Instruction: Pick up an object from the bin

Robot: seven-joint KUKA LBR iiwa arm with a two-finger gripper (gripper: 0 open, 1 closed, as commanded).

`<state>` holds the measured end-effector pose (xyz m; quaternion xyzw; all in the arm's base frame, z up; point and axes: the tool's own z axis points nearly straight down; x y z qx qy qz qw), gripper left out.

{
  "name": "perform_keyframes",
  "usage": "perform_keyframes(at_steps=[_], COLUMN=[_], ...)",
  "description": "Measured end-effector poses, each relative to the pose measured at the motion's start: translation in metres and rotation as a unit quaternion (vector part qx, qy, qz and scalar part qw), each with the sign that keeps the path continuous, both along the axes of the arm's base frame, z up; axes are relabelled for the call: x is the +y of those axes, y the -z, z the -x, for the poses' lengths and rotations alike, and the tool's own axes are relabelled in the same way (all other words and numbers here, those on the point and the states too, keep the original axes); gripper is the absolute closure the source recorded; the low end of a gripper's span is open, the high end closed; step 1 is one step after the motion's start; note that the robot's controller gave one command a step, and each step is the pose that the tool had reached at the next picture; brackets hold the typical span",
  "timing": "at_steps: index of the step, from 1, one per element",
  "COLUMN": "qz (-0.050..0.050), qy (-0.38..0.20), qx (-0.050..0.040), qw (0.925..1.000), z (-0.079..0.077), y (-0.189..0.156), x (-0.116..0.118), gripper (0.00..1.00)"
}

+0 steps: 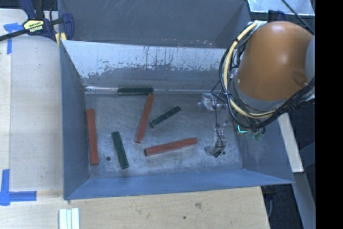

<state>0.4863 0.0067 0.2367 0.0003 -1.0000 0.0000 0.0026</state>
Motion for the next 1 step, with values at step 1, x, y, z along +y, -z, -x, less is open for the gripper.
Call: perform_keyframes(at_steps=[1], qz=[0.0], qy=[-0.04], qx=[-0.0005], qw=[0.9992], z=[-0.023], y=[0.169], x=[-0.0016], gripper=[0.0])
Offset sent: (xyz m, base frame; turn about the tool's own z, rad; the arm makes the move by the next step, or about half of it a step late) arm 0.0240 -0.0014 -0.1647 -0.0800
